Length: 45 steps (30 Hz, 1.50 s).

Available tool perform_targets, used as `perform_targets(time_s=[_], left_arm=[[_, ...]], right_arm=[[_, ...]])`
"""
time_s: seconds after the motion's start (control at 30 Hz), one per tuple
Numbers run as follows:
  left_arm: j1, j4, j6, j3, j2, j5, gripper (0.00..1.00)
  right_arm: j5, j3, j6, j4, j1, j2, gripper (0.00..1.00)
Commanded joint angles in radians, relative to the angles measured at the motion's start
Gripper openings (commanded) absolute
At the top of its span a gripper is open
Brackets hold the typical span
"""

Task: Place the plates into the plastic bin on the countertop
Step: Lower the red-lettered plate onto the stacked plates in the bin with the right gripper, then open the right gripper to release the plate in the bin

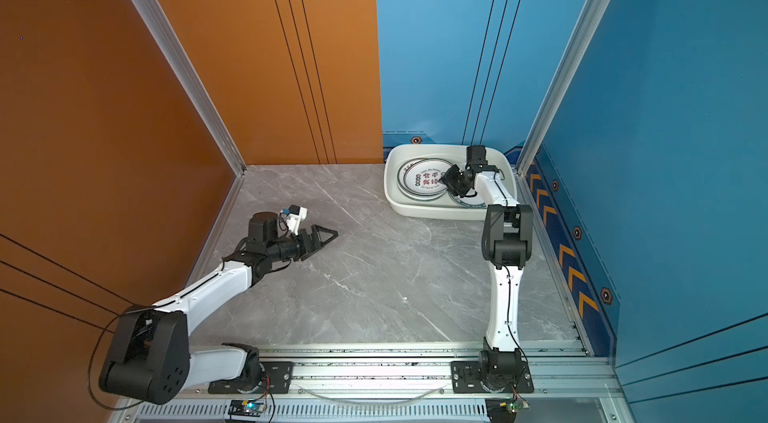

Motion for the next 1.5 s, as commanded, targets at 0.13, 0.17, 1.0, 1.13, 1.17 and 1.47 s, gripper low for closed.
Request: perform_targets(time_s=[0.13, 0.17, 1.0, 1.13, 1.17, 1.47], left_arm=[[0.002, -0.003, 0.016, 0.02, 0.009, -0.008, 0.98], [0.003, -0.003, 0.015, 0.021, 0.009, -0.009, 0.98], [0.002, 0.003, 0.015, 0.018, 0.021, -0.01, 0.98], [0.002, 0.007, 0.014, 0.018, 0.032, -0.008, 0.98], [0.002, 0.007, 0.014, 0.019, 0.032, -0.008, 0.98], [0.003, 0.01, 0.016, 0.019, 0.04, -0.007, 0.98]], right_arm=[[0.059, 0.018, -0.043, -0.082, -0.017, -0.024, 0.38], [0.062, 0.018, -0.046, -0.085, -0.017, -0.026, 0.38], [0.103, 0.021, -0.092, -0.129, -0.02, -0.023, 0.38], [0.105, 0.031, -0.092, -0.129, -0.01, -0.007, 0.38], [0.105, 0.036, -0.091, -0.13, -0.007, -0.001, 0.38], [0.108, 0.095, -0.077, -0.136, 0.022, 0.049, 0.38]])
